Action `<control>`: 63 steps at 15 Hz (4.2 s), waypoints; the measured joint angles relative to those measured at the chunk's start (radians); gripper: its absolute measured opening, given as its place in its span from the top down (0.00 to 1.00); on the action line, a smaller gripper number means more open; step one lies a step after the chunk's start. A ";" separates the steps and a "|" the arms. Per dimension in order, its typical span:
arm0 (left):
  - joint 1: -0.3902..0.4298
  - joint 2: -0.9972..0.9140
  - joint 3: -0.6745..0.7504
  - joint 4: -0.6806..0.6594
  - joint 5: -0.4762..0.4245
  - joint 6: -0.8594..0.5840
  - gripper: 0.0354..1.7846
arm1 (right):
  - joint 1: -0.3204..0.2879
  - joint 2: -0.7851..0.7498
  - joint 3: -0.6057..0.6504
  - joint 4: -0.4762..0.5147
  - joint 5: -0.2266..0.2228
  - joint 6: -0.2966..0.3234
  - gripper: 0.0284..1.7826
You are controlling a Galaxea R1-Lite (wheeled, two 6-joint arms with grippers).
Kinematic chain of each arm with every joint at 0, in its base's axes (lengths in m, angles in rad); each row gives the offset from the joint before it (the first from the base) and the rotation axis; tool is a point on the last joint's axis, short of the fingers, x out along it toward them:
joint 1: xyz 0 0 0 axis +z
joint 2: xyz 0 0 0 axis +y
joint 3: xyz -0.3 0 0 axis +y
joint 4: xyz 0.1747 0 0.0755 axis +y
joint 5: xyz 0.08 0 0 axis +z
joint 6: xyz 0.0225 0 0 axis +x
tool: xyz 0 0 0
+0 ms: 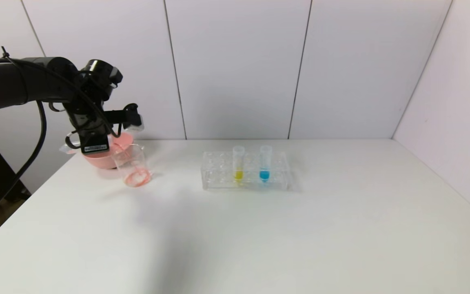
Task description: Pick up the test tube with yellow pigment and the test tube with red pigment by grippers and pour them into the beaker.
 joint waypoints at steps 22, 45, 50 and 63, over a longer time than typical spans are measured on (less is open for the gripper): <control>-0.029 -0.076 0.023 0.037 -0.081 -0.133 0.78 | 0.000 0.000 0.000 0.000 0.000 0.000 0.04; 0.116 -0.245 1.150 -1.843 -0.112 -1.183 0.78 | 0.000 0.000 0.000 0.000 0.000 0.000 0.04; 0.117 -0.087 1.018 -1.845 -0.101 -1.206 0.78 | 0.000 0.000 0.000 0.000 0.000 0.000 0.04; 0.119 -0.042 0.973 -1.883 -0.116 -1.202 0.06 | 0.000 0.000 0.000 0.000 0.000 0.000 0.04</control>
